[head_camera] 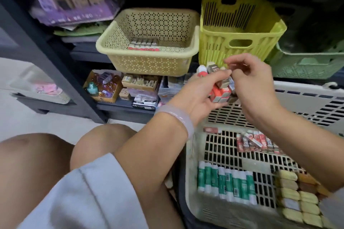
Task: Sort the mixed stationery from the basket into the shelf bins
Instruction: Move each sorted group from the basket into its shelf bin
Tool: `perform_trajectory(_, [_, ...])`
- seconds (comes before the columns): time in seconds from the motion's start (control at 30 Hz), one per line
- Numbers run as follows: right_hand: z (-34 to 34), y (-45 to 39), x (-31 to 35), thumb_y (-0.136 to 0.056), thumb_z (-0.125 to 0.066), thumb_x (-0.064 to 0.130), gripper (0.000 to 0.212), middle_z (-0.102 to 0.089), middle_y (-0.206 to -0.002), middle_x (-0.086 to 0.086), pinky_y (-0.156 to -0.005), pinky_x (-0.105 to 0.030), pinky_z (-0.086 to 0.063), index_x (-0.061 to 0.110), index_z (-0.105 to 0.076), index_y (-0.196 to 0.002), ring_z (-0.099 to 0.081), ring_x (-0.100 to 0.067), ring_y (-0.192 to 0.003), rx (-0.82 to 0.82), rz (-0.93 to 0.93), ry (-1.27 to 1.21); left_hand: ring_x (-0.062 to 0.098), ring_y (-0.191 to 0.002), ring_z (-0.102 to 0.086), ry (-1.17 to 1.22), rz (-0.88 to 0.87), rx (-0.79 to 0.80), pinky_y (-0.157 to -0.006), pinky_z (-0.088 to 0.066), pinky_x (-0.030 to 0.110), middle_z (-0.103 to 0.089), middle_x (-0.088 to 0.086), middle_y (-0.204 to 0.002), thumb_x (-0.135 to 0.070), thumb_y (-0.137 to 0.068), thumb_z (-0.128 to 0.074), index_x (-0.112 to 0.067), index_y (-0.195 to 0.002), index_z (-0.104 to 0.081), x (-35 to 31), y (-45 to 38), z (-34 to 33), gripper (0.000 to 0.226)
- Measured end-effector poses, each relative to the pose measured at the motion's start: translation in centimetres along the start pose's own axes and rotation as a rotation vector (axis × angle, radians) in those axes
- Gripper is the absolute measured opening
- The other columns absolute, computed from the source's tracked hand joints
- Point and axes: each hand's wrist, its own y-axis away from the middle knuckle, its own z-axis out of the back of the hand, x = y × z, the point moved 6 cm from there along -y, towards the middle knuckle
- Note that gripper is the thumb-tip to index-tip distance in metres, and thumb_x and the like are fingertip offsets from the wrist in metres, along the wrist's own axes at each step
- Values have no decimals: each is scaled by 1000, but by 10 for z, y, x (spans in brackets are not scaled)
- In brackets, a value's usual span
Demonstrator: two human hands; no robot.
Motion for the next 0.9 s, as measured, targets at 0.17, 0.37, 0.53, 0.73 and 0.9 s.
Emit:
perform_trajectory(0.17, [-32, -11, 52, -81, -39, -13, 45, -58, -86, 13, -87, -23, -47, 27, -59, -79, -54, 1, -86, 26, 56, -110, 16, -55, -63, -28, -216, -38, -67, -58, 39, -66, 2, -62, -8, -84, -62, -17, -84, -58, -60, 22, 18, 9])
perform_trajectory(0.37, [-98, -53, 85, -89, -48, -8, 27, -56, -93, -1, -91, -38, -49, 16, -61, -87, -56, -16, -91, 143, -74, -289, 15, -50, -66, 32, -334, -125, -59, -58, 38, -67, 0, -54, -7, -81, -66, -17, -76, -56, -130, 31, 69, 14])
perform_trajectory(0.53, [-168, -77, 71, -92, -41, -9, 35, -57, -91, -16, -64, -26, -50, 7, -51, -121, -57, -18, -72, 384, -437, -534, 20, -59, -70, 40, -349, -174, -61, -59, 41, -71, 4, -62, -6, -82, -63, -14, -81, -57, -162, 14, 119, 10])
perform_trajectory(0.73, [-202, -117, 41, -91, -53, 5, 11, -62, -76, -4, -53, -15, -47, 7, -63, -87, -55, -9, -64, 610, -418, -89, 21, -60, -70, 40, -309, -217, -68, -58, 42, -71, 4, -63, -8, -82, -64, -17, -79, -59, -175, -25, 160, 11])
perform_trajectory(0.9, [-212, -162, 8, -84, -64, 10, 9, -62, -67, 2, -48, -13, -45, 13, -61, -77, -53, -6, -59, 407, -475, 57, 16, -52, -66, 55, -323, -295, -60, -59, 39, -68, -1, -55, -9, -81, -65, -19, -75, -58, -187, -46, 189, 14])
